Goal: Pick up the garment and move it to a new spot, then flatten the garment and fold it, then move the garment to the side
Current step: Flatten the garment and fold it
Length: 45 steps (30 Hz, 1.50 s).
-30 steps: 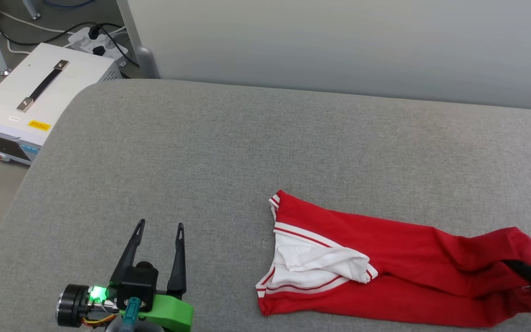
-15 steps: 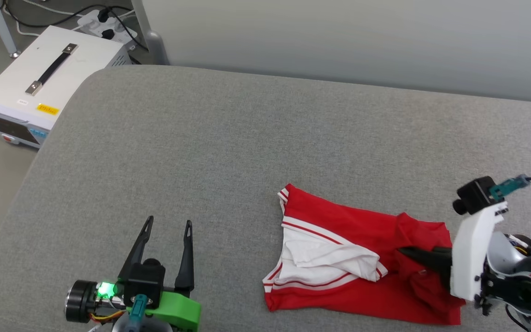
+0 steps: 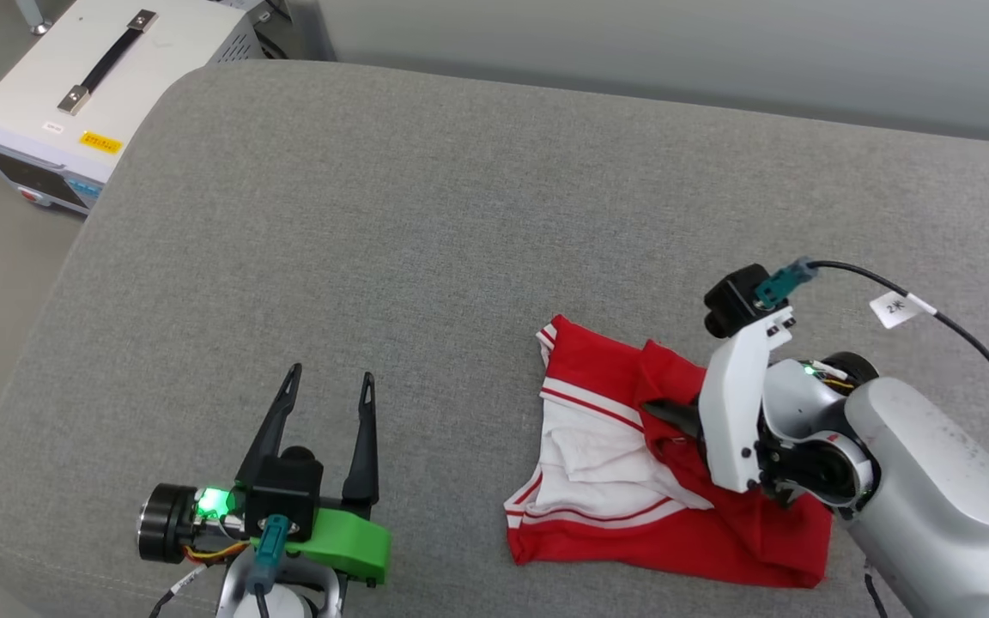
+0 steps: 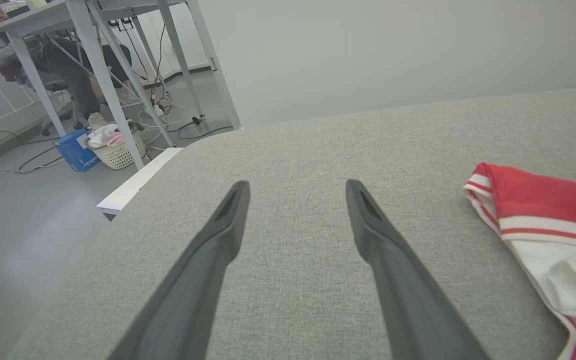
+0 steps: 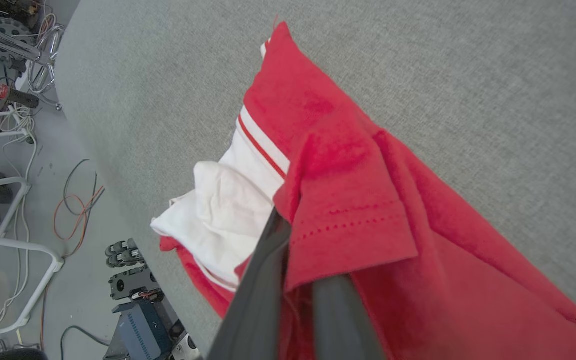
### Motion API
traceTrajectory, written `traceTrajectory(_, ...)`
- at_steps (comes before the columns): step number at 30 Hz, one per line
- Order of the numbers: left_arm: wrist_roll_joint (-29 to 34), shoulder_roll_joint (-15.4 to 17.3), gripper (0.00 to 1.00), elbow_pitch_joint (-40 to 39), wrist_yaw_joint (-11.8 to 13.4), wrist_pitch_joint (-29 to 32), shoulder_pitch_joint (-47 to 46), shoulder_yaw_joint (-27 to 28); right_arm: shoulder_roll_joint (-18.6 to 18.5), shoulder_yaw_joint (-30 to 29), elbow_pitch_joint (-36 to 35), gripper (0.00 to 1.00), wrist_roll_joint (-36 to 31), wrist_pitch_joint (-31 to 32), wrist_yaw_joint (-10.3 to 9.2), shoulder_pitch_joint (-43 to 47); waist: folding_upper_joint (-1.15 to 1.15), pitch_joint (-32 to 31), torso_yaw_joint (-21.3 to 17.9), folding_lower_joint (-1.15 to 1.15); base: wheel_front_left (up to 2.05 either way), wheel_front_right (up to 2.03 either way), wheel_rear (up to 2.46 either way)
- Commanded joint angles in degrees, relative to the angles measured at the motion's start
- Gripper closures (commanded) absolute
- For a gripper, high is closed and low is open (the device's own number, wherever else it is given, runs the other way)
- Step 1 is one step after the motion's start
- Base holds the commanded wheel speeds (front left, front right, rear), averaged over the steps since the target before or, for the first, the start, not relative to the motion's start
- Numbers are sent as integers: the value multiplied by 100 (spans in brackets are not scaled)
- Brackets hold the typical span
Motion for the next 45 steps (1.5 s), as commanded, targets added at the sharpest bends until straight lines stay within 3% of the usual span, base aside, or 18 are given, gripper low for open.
traceTrajectory(1, 58, -62, 0, 17, -30, -33, -128, -15, 76, 125, 163, 100, -112, -111, -4, -152, 0, 96, 51, 0, 0, 0, 0)
traceTrajectory(7, 54, -130, 0, 41, -33, -33, -231, -40, 179, 579, 806, 100, -287, -425, -4, -251, 0, 210, 97, 0, 0, 0, 0)
traceTrajectory(12, 50, -147, 0, 85, -29, -33, -237, -26, 108, 778, 902, 100, -215, -855, -4, -270, 0, 183, 79, 0, 0, 0, 0)
traceTrajectory(13, 49, -144, 0, 103, -27, -33, -219, -18, 67, 769, 857, 76, -184, -995, -4, -275, 0, 149, 65, 0, 0, 0, 0)
traceTrajectory(14, 48, -140, 0, 118, -26, -33, -203, -13, 19, 769, 798, 60, -159, -1091, -4, -274, 0, 113, 56, 0, 0, 0, 0)
traceTrajectory(15, 48, -134, 0, 127, -26, -33, -184, -5, -63, 776, 696, 0, -132, -1193, -4, -266, 0, 65, 41, 0, 0, 0, 0)
traceTrajectory(21, 52, -69, 0, 70, 6, -33, -34, 68, -646, 498, -202, 0, -19, -1844, -4, -74, 0, -200, -107, 0, 0, 0, 0)
traceTrajectory(25, 45, -15, 0, 6, 21, -33, 70, 130, -962, -78, -697, 0, -176, -2447, -4, 143, 0, -338, -258, 0, 0, 0, 0)
traceTrajectory(28, 29, 16, 0, -70, 27, -33, 128, 182, -1037, -726, -809, 0, -650, -3083, -4, 348, 0, -435, -374, 0, 0, 0, 0)
traceTrajectory(33, 7, 50, 0, -189, 35, -33, 209, 261, -809, -1722, -824, 0, -1658, -4071, -4, 840, 0, -555, -539, 0, 0, 0, 0)
traceTrajectory(38, -19, 58, 0, -321, 27, -33, 282, 320, -316, -2621, -878, 0, -2705, -4909, -4, 1446, 0, -649, -687, 0, 0, 0, 0)
traceTrajectory(45, -40, 39, 0, -425, -3, -33, 428, 335, 525, -3457, -1189, 0, -3507, -5401, -4, 2289, 0, -789, -798, 0, 0, 0, 0)
